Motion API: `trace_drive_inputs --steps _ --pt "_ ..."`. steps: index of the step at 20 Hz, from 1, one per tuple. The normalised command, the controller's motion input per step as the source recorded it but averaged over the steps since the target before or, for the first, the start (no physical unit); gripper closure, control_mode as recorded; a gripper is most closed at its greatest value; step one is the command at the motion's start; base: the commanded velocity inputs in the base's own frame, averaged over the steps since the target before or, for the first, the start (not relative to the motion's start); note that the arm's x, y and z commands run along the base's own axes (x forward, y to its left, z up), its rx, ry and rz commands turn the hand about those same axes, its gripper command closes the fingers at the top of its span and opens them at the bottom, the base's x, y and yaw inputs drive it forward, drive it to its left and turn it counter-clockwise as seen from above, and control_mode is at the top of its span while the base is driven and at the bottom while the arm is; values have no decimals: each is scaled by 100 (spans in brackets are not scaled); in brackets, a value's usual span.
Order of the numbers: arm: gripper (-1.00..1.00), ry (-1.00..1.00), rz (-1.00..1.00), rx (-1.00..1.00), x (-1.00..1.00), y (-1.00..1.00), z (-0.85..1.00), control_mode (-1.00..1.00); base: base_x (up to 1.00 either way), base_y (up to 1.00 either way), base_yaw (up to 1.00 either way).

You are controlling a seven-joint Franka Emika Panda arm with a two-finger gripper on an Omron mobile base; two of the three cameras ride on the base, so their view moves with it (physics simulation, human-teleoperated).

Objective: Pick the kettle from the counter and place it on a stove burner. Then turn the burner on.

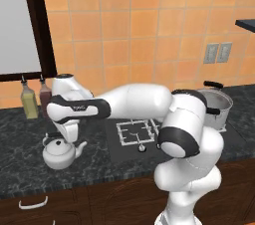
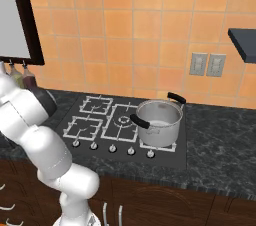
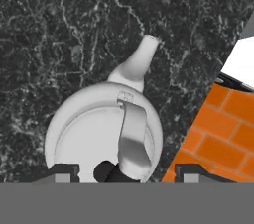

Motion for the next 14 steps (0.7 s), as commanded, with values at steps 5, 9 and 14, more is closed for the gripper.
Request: trace_drive_inputs --steps 5,9,14 --pt "100 0 0 0 0 0 0 -100 0 0 0" --pt "100 3 0 -1 0 -1 21 -100 0 0 0" --pt "100 0 1 0 -3 -12 48 -100 0 0 0"
